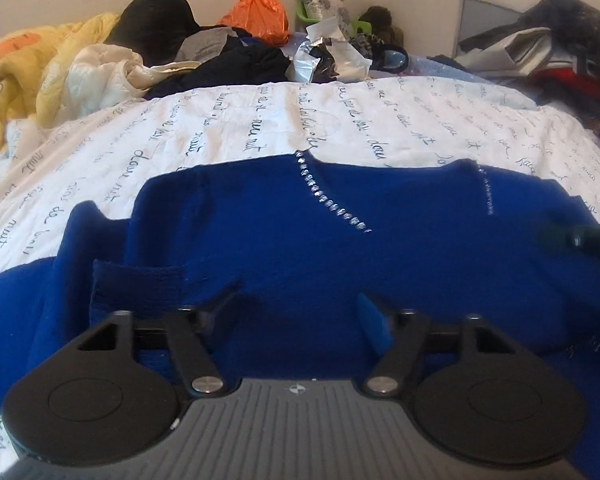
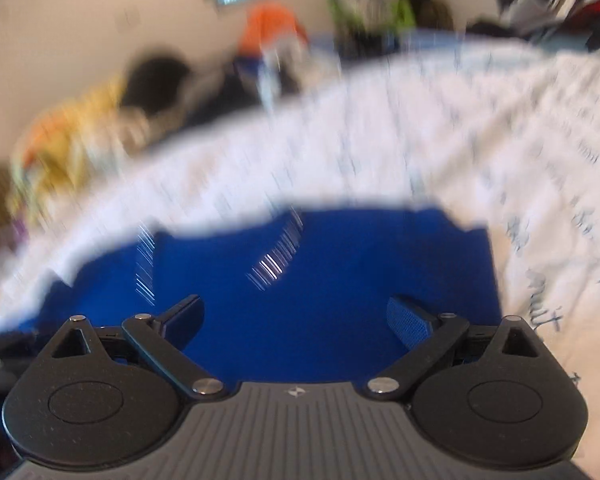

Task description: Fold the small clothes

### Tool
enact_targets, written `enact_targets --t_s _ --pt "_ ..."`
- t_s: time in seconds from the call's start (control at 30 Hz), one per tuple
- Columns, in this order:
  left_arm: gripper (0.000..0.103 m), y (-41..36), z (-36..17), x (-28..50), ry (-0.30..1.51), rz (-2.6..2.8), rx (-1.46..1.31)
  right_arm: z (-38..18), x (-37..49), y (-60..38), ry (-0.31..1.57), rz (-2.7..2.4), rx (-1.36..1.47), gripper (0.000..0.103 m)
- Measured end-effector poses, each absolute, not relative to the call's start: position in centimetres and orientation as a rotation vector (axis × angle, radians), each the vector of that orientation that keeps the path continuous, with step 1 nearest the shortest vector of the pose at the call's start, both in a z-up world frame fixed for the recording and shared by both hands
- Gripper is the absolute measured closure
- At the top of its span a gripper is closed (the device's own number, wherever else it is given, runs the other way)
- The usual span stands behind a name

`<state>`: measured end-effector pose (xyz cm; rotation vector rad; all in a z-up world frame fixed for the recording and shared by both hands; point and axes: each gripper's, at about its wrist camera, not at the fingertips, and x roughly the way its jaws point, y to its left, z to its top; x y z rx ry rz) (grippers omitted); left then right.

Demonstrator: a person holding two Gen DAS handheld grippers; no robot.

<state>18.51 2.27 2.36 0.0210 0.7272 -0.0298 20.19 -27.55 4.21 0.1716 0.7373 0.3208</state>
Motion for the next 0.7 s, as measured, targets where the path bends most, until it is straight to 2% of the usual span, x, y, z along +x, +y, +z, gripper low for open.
enact_targets --t_s 0.03,0.07,0.17,0.2,0.27,0.33,0.47,0.67,0.7 --pt "0.020 3.0 2.0 18.4 0.710 -0.037 0.021 3.7 19.7 -27.7 0.706 0.346 0.126 0.004" --pt "0.019 3.6 1.8 18.0 0.696 -0.038 0.018 3.1 18.9 -27.7 0.669 0.370 0.085 0.004" --pt "0.020 4.2 1.9 17.7 0.684 -0.041 0.004 3.2 18.8 -27.1 0.670 0.351 0.054 0.004" --pt "0.023 4.4 2.1 17.3 0.673 -0.036 -0.007 3.2 18.8 -26.5 0.675 0.339 0.010 0.004" --pt "0.021 5.1 3.3 14.3 0.634 -0.013 -0.040 3.2 18.6 -25.8 0.677 0.330 -0.039 0.004" --pt "0.002 7.6 4.7 11.0 0.557 0.019 -0.101 3.3 18.5 -26.0 0.672 0.334 -0.023 0.004" --pt "0.000 16.9 6.3 5.4 0.453 0.229 -0.286 3.3 18.2 -26.2 0.663 0.338 -0.006 0.004" --pt "0.002 35.8 4.4 1.5 0.417 0.557 -0.919 3.2 18.1 -26.0 0.662 0.328 -0.020 0.004" --pt "0.006 37.7 3.8 1.3 0.408 0.572 -0.986 3.3 18.1 -26.0 0.661 0.327 -0.020 0.004"
